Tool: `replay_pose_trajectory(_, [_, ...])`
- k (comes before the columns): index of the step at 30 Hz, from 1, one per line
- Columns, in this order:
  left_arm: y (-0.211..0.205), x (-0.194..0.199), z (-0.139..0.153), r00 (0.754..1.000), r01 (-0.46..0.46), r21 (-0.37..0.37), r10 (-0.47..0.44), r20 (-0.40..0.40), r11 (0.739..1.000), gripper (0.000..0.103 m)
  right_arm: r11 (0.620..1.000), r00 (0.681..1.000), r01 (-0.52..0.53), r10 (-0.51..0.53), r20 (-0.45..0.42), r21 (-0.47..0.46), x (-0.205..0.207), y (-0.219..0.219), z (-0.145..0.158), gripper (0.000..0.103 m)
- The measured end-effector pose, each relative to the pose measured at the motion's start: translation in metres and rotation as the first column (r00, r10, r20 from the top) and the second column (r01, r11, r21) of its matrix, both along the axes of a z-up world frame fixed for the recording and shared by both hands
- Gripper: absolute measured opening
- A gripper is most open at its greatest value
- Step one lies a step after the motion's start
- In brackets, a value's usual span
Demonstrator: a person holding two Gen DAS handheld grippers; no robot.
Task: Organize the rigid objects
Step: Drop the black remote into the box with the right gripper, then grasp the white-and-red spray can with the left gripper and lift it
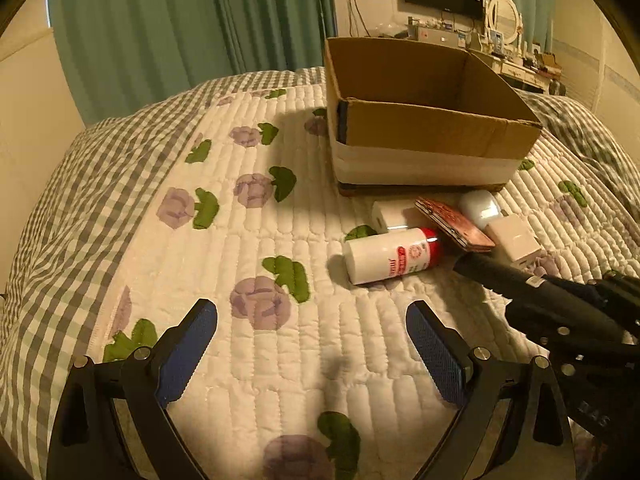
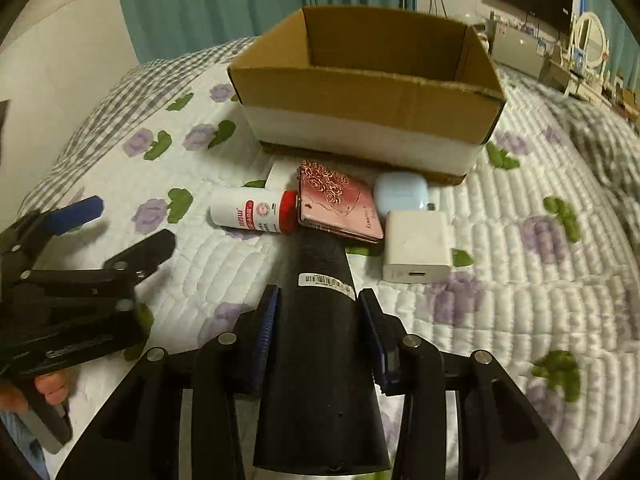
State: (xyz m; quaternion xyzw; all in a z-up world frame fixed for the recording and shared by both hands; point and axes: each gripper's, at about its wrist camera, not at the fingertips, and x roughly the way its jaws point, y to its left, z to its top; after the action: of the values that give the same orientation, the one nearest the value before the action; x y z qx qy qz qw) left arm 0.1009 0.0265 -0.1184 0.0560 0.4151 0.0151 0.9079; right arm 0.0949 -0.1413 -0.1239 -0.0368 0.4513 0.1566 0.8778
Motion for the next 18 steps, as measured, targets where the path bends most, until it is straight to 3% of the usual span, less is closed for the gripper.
replay_pose_trajectory(9, [-0.026,0.015,0.004,1.0,0.023,-0.01,-0.024,-0.013,1.0,0.097,0.997,0.993,0.076,-0.079,0.087,0.034,0.01,-0.026,0.032,0.039])
replay_pose_trajectory(15, [-0.045,0.043,-0.016,0.998,0.031,-0.018,-0.032,-0.056,0.999,0.097,0.983,0.98,0.174,-0.179,0.086,0.061,0.032,-0.057,0.032,0.039])
replay_pose_trajectory(18, [-0.046,0.06,-0.03,0.996,0.003,-0.057,-0.008,-0.085,0.998,0.097,0.98,0.979,0.184,-0.189,0.075,0.075,0.036,-0.062,0.027,0.039])
